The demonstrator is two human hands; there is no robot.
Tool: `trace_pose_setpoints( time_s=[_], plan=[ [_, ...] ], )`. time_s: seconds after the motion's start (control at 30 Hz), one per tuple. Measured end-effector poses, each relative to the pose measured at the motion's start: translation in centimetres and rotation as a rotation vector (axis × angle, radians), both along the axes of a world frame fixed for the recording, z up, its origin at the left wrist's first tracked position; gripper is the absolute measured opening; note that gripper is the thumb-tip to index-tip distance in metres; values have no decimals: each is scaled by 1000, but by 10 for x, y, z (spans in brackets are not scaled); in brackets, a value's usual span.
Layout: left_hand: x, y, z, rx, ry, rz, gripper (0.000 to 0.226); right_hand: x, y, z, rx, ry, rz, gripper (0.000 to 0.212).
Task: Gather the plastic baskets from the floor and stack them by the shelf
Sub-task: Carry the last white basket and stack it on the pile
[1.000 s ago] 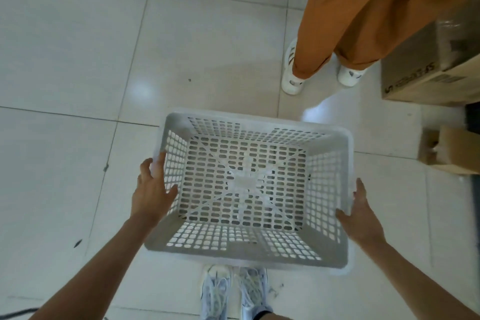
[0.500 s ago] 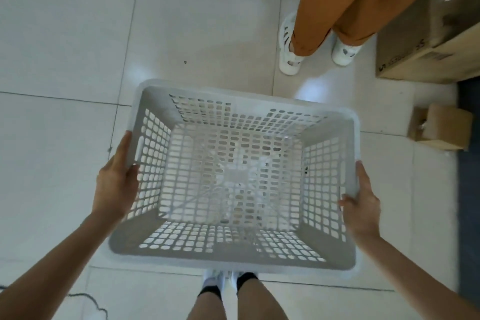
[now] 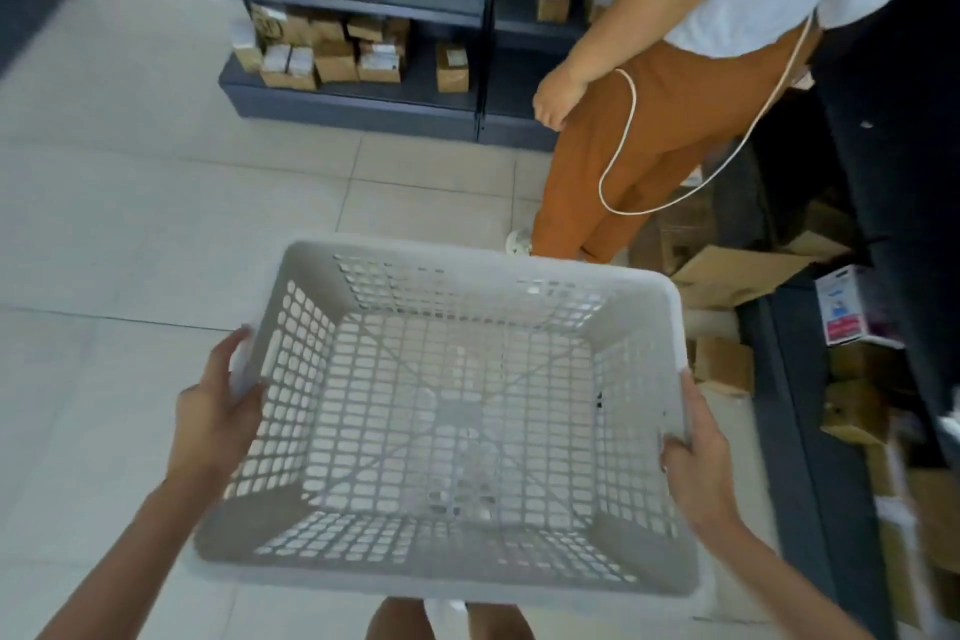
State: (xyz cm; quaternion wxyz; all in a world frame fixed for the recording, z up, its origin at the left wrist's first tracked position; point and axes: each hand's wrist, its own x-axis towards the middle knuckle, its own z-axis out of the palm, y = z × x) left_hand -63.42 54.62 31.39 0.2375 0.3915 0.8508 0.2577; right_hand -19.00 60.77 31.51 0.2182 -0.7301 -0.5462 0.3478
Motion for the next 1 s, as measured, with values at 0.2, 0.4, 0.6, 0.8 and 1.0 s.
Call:
trace_pose_setpoints(
  time_s=[0.2, 0.4, 0.6, 0.8, 1.0],
  plan=[
    [-8, -15, 100, 91, -7, -37, 69, -1, -13, 97, 108, 30, 47, 74],
    [-22, -44, 158, 86, -212, -92, 102, -14, -37, 167, 134, -74, -1, 80],
    [-32, -83, 194, 164, -181, -171, 93, -24, -107, 213, 115, -95, -108, 73],
    [-44, -119, 255, 234, -118, -324, 78, -30, -203, 256, 181, -33, -253, 66],
    [-9, -151, 295, 246, -84, -448, 81, 5, -304, 270, 214, -48, -373, 72]
  ],
)
